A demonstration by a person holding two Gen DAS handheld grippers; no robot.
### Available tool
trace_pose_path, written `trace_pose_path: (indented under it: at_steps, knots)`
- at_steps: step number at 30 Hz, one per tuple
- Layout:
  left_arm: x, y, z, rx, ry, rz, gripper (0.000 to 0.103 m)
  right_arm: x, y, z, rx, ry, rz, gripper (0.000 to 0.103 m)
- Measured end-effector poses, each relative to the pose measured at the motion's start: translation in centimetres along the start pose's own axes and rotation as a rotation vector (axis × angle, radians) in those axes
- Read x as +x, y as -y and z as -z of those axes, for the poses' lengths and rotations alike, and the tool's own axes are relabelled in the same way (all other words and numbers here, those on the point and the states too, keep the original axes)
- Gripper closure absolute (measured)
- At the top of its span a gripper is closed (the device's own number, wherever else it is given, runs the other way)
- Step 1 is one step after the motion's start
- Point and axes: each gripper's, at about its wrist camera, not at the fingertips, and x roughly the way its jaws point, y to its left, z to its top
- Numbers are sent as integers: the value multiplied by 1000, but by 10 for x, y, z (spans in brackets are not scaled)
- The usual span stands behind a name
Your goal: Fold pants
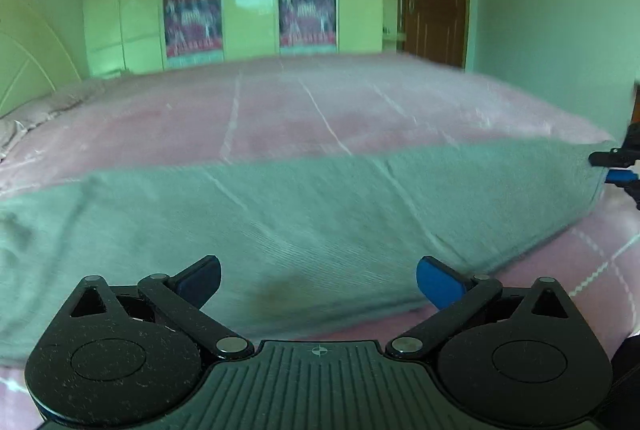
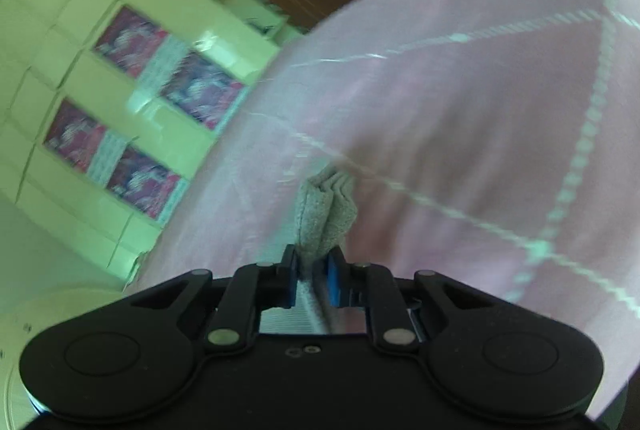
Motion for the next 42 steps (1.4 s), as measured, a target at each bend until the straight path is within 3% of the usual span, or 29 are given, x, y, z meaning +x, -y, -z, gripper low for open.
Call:
trace_pose_path:
  at_steps: [2,7,10,13,15,16,17,18,19,21,23,26,29,30,32,35,39,42]
  knots:
    - [-19,-44,-1,-33,45,-1,0,3,-42,10,-121,-16,-53,97]
    - [-61,-179,10,-119,106,-144,0,16,-151,61,-355,-69,-179,97]
    - [-81,-242,24,-129,125,-278,0,26,-207,109,-462,-120,-259,97]
    - [-98,-289,39,-212,141,-350,0,39,-249,175,-599,-213,-311,95]
    - [-104,-314,48,-320,160,-375,0,47,-259,230,-699,-304,-356,82]
    - [-104,-324,53,-388,168,-369,0,54,-263,262,-785,-409,-388,62]
    - [-103,-332,56,-434,176,-358,0,60,-266,285,-842,-530,-369,75]
    - [-100,-337,59,-463,177,-349,0,56,-263,292,-817,-560,-390,89]
    - [-97,-340,61,-472,173,-351,0,45,-259,287,-753,-538,-445,100]
    - [-95,-339,63,-464,188,-345,0,31,-256,271,-727,-483,-417,93]
    - [-92,-333,62,-432,196,-296,0,23,-256,250,-729,-442,-393,93]
    - [-86,-309,49,-359,193,-145,0,11,-243,217,-689,-345,-341,83]
    - [-66,-272,34,-337,133,30,0,8,-228,192,-650,-278,-294,82]
    - [-56,-261,31,-346,107,72,1,7,-223,184,-640,-255,-279,82]
    - [-35,-247,27,-361,33,129,21,4,-210,170,-617,-211,-248,81]
    - [-4,-238,29,-422,-87,168,40,-1,-193,155,-581,-149,-215,79]
    - [23,-235,39,-527,-163,201,41,-12,-160,131,-459,-52,-152,76]
    - [43,-232,41,-607,-194,263,41,-5,-137,122,-344,-83,-158,77]
